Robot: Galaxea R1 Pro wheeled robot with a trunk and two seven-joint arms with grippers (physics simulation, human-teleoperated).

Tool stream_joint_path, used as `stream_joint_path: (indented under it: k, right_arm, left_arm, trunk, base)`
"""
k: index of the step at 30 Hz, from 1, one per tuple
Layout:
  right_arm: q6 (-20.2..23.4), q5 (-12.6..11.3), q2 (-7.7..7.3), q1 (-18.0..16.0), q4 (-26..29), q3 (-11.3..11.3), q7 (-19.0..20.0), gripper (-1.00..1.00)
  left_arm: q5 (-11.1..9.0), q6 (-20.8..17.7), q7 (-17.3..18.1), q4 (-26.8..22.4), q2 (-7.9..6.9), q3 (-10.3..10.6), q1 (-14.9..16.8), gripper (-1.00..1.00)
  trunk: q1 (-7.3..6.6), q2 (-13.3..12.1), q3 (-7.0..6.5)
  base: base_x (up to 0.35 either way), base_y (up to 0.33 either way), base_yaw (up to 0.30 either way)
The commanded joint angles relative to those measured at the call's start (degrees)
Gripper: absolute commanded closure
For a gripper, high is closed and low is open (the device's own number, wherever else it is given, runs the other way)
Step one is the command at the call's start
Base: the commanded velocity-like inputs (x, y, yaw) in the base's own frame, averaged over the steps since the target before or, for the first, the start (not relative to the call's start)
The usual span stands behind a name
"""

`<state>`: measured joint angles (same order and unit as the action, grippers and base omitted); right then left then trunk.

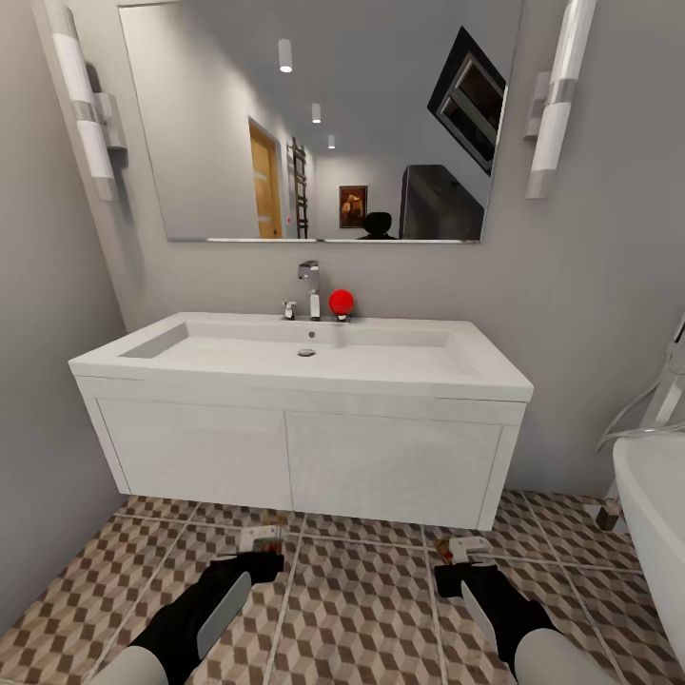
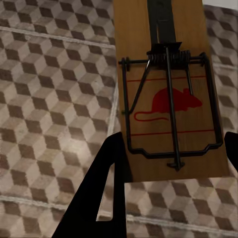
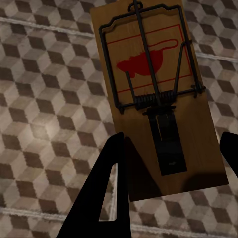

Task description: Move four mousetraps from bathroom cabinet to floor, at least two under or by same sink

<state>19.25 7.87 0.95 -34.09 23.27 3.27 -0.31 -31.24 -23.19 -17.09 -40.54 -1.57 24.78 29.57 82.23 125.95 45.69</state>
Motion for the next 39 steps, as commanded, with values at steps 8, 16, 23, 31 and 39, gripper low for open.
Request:
stream_joint_path:
  k: [8, 16, 23, 31, 39]
  right_arm:
    - [0.4, 0.7, 0.03, 0.0, 0.1, 0.4, 0.0, 1.0]
    - [0.4, 0.6, 0.04, 0.0, 0.1, 0.4, 0.0, 1.0]
    - [0.3, 0.6, 0.03, 0.0, 0.1, 0.5, 0.0, 1.0]
    - [0.3, 0.6, 0.06, 0.0, 0.2, 0.6, -1.3, 1.0]
    - [-0.3, 0.6, 0.36, 0.0, 2.1, 0.5, -5.4, 1.0]
  left_arm:
    - [-0.5, -0.9, -0.6, -0.1, -0.06, 0.4, 0.0, 1.0]
    - [-0.6, -0.9, -0.8, -0.1, -0.1, 0.4, 0.1, 1.0]
    - [-0.6, -1.0, -0.9, 0.1, -0.12, 0.4, 0.1, 1.0]
    - [-0.7, -1.0, -0.8, 0.0, -0.12, 0.4, 0.0, 1.0]
    - [-0.6, -2.0, -1.0, -1.6, 0.08, 0.3, 0.0, 1.0]
  trunk:
    - [1.53, 2.8, 1.32]
    - [3.28, 6.0, 2.75]
    - [4.82, 8.9, 4.01]
    - [6.58, 12.1, 5.45]
    - [8.34, 15.3, 6.88]
  base:
    - [0.0, 0.0, 0.0]
    - [0.0, 0.0, 0.0]
    - [0.0, 0.0, 0.0]
    - [0.0, 0.0, 0.0]
    - [0.0, 0.0, 0.0]
